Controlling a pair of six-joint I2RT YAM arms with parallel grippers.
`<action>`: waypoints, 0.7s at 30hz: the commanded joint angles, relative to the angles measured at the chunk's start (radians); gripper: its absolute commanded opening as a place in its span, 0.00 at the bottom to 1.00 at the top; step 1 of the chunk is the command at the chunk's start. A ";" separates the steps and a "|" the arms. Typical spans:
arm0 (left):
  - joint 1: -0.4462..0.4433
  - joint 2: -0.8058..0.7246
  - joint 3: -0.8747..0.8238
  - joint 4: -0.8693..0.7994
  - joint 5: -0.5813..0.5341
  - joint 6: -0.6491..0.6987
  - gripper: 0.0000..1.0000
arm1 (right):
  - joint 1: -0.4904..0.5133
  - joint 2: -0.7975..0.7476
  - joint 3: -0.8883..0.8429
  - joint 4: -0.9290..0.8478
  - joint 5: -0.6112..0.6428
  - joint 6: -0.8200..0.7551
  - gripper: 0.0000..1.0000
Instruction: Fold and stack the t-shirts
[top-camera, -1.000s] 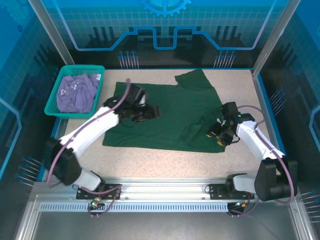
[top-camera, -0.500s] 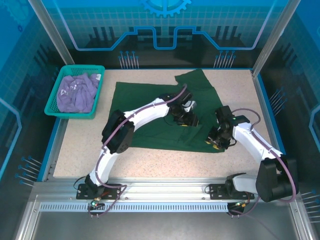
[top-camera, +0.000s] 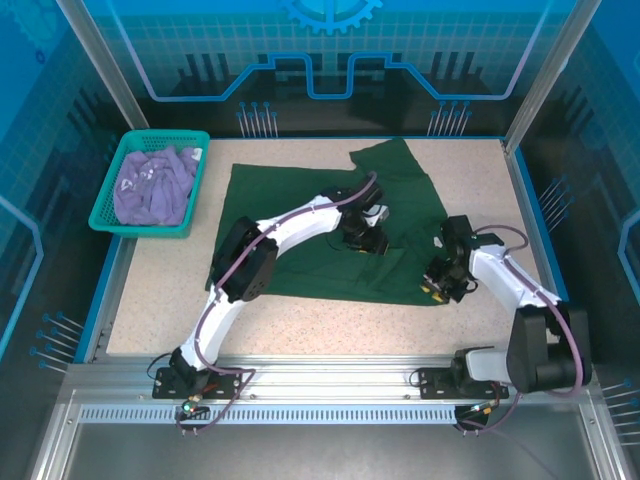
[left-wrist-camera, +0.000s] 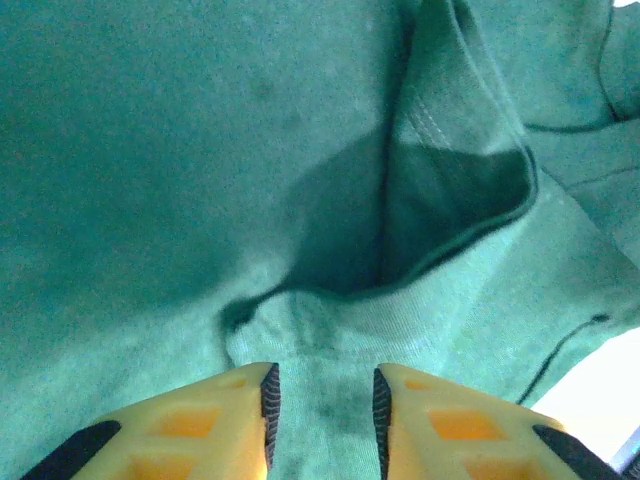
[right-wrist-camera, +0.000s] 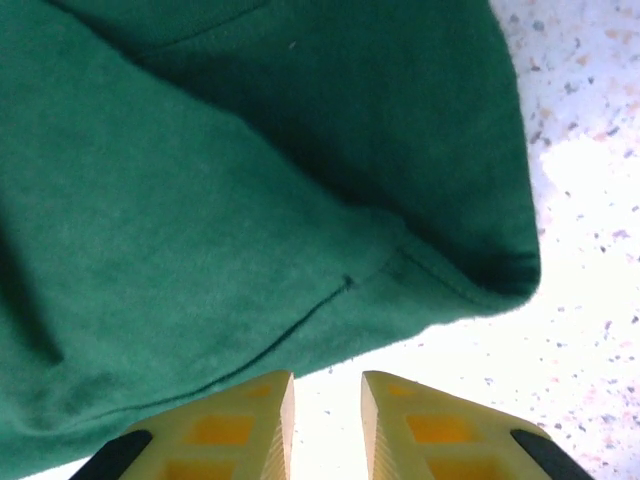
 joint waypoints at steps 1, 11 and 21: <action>0.002 0.030 0.013 -0.047 0.003 0.045 0.33 | -0.016 0.059 0.034 0.032 -0.027 -0.029 0.25; 0.019 0.056 0.031 -0.049 0.031 0.050 0.38 | -0.021 0.123 0.024 0.097 -0.060 -0.024 0.24; 0.009 0.067 0.026 -0.036 0.057 0.058 0.37 | -0.020 0.148 0.000 0.123 -0.065 -0.015 0.24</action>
